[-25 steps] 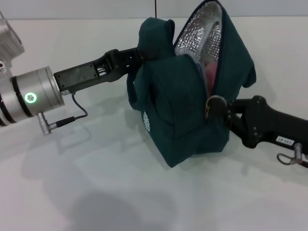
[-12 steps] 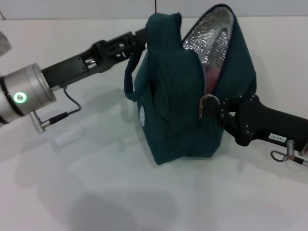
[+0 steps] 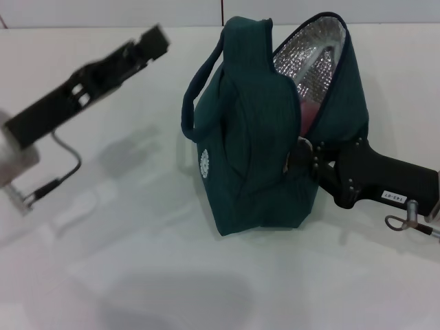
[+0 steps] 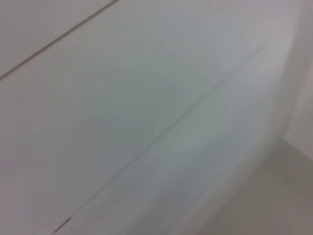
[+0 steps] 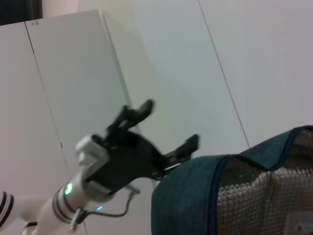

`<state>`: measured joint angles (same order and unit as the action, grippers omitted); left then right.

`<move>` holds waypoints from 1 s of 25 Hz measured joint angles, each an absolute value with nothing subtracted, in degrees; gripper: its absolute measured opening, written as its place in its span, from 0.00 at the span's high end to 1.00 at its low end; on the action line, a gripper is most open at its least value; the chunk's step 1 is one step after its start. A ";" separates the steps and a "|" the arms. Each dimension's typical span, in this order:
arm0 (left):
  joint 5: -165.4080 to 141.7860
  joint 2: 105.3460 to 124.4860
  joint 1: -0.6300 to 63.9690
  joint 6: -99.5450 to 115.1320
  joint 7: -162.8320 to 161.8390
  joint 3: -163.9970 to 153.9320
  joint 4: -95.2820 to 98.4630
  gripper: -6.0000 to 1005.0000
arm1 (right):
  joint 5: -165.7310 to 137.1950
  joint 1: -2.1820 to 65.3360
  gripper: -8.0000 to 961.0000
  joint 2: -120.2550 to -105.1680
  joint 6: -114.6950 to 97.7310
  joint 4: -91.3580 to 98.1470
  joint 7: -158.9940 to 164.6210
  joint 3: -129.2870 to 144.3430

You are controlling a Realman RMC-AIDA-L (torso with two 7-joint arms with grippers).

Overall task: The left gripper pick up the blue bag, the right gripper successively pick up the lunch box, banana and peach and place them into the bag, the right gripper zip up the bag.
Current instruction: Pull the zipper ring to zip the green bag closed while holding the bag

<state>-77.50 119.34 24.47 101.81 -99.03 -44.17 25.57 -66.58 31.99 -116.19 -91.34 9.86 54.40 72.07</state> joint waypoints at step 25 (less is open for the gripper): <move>-91.43 120.10 17.55 97.35 -59.63 -43.99 12.72 0.15 | -63.64 37.75 0.98 -116.19 -90.24 9.76 54.43 72.08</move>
<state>-91.43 120.10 17.55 97.35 -59.63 -43.99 12.72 -63.64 37.75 -116.19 -90.24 9.76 54.43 72.08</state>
